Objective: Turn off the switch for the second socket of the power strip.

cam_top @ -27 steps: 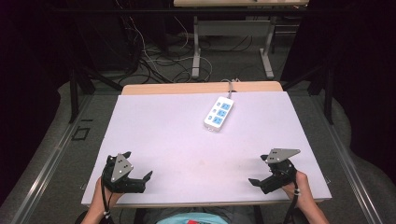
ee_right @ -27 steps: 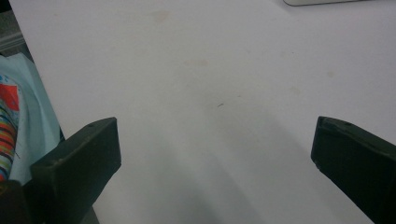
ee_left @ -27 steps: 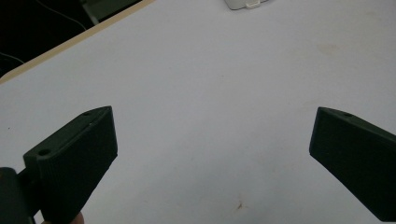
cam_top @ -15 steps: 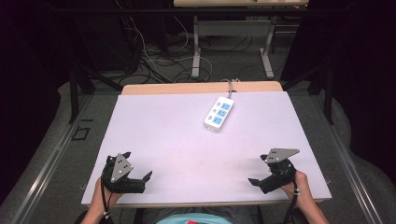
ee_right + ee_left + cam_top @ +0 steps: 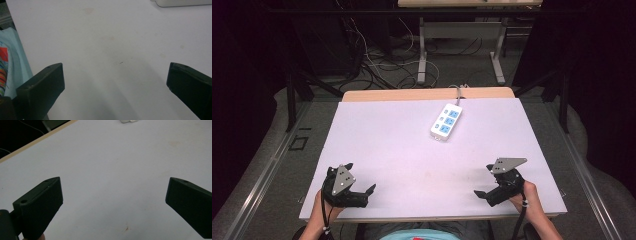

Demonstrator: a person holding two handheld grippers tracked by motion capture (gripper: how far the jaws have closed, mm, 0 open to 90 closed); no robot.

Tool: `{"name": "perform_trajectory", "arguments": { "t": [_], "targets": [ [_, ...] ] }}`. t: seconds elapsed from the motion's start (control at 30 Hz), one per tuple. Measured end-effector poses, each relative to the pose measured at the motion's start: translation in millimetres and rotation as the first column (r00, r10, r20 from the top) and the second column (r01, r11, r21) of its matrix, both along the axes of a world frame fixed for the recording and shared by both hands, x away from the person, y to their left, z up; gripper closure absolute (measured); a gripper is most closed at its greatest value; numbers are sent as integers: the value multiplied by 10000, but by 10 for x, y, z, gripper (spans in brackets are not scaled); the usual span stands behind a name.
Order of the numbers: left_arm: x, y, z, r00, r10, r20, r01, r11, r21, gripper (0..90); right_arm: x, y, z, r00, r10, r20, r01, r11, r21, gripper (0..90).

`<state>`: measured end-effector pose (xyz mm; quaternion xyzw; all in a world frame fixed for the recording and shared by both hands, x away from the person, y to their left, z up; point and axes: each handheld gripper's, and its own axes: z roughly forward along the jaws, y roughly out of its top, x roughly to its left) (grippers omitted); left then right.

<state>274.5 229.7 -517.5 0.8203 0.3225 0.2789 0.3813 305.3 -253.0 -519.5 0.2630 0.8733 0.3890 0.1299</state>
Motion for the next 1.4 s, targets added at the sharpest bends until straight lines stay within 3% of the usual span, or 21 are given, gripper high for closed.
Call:
{"name": "perform_trajectory", "arguments": {
  "t": [0.03,0.1,0.67,1.2,1.4],
  "targets": [
    [1,0,-1,10000,-3,3,3,10000,-4,10,-3,3,11,9997,-85,-212,83,9999,-85,10],
    [2,0,-2,10000,-10,-1,10,10000,-16,9,23,1,14,9998,-27,-211,25,10000,-96,10],
    [-20,-2,3,10000,-28,50,27,10000,43,10,156,80,49,9992,-390,93,389,9992,14,10],
    [-10,-13,-7,10000,-22,50,22,10000,35,10,383,193,76,9992,-360,144,361,9993,-98,9],
    [-9,-13,-9,10000,-52,52,52,10000,52,10,476,220,87,9996,-255,-78,253,9993,-273,9]
  ]
}}
